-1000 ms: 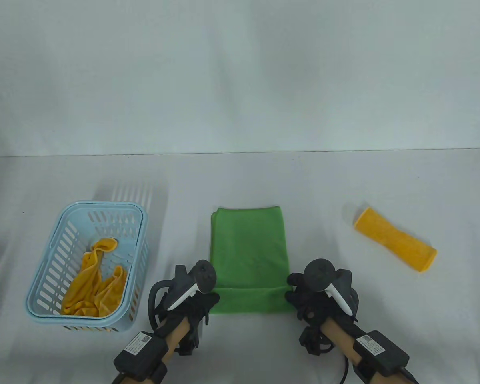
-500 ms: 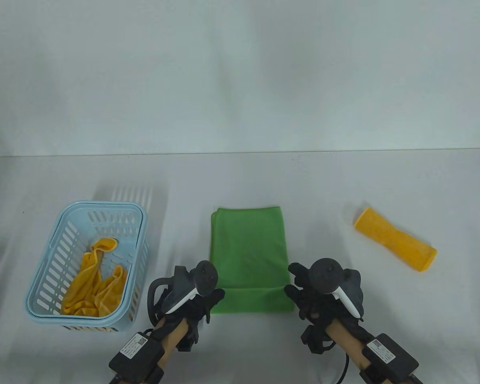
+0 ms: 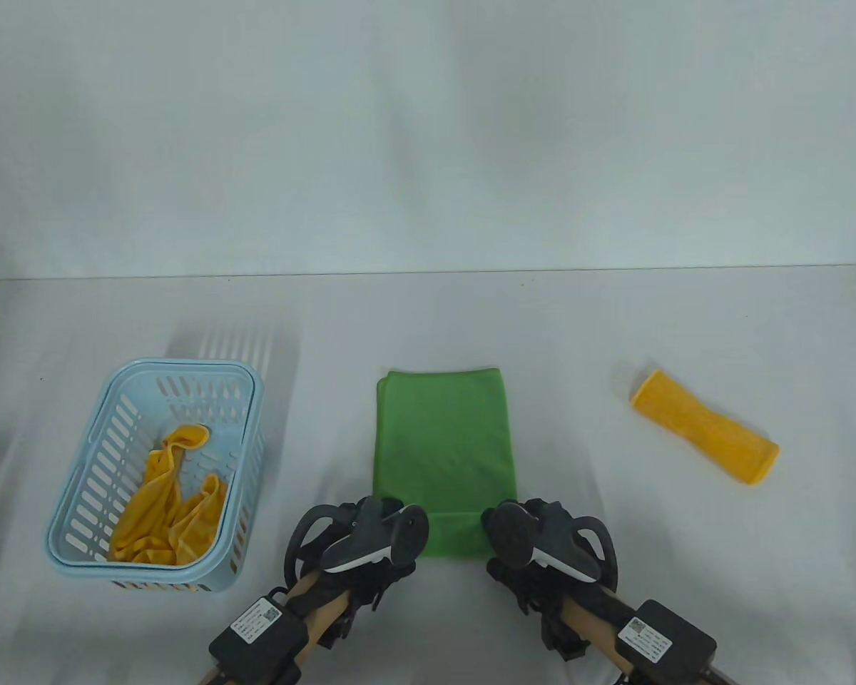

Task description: Roll square towel into towel roll

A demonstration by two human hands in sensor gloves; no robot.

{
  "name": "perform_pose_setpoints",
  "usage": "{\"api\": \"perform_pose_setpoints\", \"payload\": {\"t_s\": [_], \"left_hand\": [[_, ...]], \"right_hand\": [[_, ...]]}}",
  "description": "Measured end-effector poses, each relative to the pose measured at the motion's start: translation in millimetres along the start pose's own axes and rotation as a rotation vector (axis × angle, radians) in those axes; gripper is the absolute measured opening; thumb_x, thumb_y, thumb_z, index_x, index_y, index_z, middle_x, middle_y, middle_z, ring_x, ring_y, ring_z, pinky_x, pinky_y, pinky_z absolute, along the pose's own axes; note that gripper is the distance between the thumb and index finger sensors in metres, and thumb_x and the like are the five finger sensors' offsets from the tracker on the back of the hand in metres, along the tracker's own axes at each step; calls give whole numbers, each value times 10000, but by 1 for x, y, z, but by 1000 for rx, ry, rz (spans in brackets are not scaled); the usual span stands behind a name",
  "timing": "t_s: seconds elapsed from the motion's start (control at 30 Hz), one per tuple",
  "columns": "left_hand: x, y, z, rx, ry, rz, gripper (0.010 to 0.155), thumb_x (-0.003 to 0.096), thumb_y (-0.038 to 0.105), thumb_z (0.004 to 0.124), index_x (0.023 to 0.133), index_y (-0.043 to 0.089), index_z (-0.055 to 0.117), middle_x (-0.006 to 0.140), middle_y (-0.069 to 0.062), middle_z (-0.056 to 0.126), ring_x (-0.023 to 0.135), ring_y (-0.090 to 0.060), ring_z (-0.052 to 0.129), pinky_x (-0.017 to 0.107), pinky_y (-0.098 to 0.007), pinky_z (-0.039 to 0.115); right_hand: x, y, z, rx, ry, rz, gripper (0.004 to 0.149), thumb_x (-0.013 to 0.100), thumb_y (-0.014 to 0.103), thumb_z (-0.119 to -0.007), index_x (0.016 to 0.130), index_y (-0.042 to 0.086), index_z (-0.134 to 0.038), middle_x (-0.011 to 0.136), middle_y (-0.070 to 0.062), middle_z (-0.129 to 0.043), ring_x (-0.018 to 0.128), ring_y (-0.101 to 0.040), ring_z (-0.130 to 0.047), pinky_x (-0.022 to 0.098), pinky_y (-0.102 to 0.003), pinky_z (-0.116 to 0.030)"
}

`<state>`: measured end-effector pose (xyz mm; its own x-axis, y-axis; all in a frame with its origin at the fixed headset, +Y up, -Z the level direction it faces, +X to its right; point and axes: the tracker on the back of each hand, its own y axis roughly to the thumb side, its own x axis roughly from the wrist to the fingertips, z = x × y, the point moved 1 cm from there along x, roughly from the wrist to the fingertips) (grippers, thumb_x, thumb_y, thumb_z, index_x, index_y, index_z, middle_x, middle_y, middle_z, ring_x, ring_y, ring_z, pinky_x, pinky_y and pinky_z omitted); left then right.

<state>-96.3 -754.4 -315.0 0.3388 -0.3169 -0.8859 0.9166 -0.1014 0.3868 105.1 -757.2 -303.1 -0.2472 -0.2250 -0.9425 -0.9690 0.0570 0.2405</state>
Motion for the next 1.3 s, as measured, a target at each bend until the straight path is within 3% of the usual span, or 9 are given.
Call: {"api": "perform_pose_setpoints", "payload": {"t_s": [0.13, 0.23, 0.47, 0.73, 0.97, 1.13, 1.3], "left_hand": [[4, -1, 7, 21, -30, -17, 799, 347, 552, 766, 1044, 390, 410, 1106, 90, 461, 1023, -198, 617, 776, -491, 591], [6, -3, 9, 9, -42, -31, 811, 350, 550, 765, 1042, 403, 369, 1109, 105, 416, 1029, -183, 584, 788, -490, 567], [8, -9, 10, -10, -49, -57, 775, 394, 488, 736, 1048, 405, 330, 1111, 120, 393, 1032, -162, 573, 794, -486, 560], [5, -21, -5, -194, -16, -56, 649, 406, 455, 720, 1027, 366, 556, 1052, 92, 676, 934, -177, 811, 743, -495, 665], [3, -34, -9, -376, -24, -73, 601, 381, 489, 745, 956, 314, 728, 830, 103, 943, 684, -151, 1028, 664, -471, 765], [3, -36, -6, -378, -32, -108, 600, 376, 510, 744, 945, 322, 737, 783, 115, 948, 649, -150, 1023, 649, -467, 767], [4, -42, -4, -342, -2, -169, 645, 370, 541, 735, 976, 326, 690, 838, 112, 899, 697, -157, 984, 664, -472, 749]], "right_hand": [[3, -1, -4, -56, -46, -1, 731, 307, 506, -806, 958, 320, -531, 1052, 51, -558, 951, -282, -662, 689, -563, -575], [4, -2, -5, -62, -85, -3, 648, 341, 434, -803, 936, 330, -567, 1029, 60, -607, 916, -275, -717, 674, -553, -604], [10, -17, 5, 135, -91, -41, 539, 375, 420, -726, 904, 341, -661, 976, 66, -728, 862, -273, -800, 637, -535, -664], [15, -40, 10, 404, -39, -95, 538, 365, 467, -726, 888, 345, -696, 906, 46, -818, 840, -261, -810, 622, -525, -679], [15, -52, 8, 562, 4, -173, 539, 353, 480, -743, 861, 303, -740, 686, 29, -963, 605, -245, -934, 552, -508, -741], [15, -54, 6, 536, -15, -210, 557, 337, 504, -752, 859, 310, -738, 654, 44, -959, 578, -233, -930, 540, -498, -742], [16, -60, 7, 553, -31, -247, 571, 333, 503, -760, 870, 312, -725, 682, 39, -942, 600, -242, -913, 552, -503, -726]]}}
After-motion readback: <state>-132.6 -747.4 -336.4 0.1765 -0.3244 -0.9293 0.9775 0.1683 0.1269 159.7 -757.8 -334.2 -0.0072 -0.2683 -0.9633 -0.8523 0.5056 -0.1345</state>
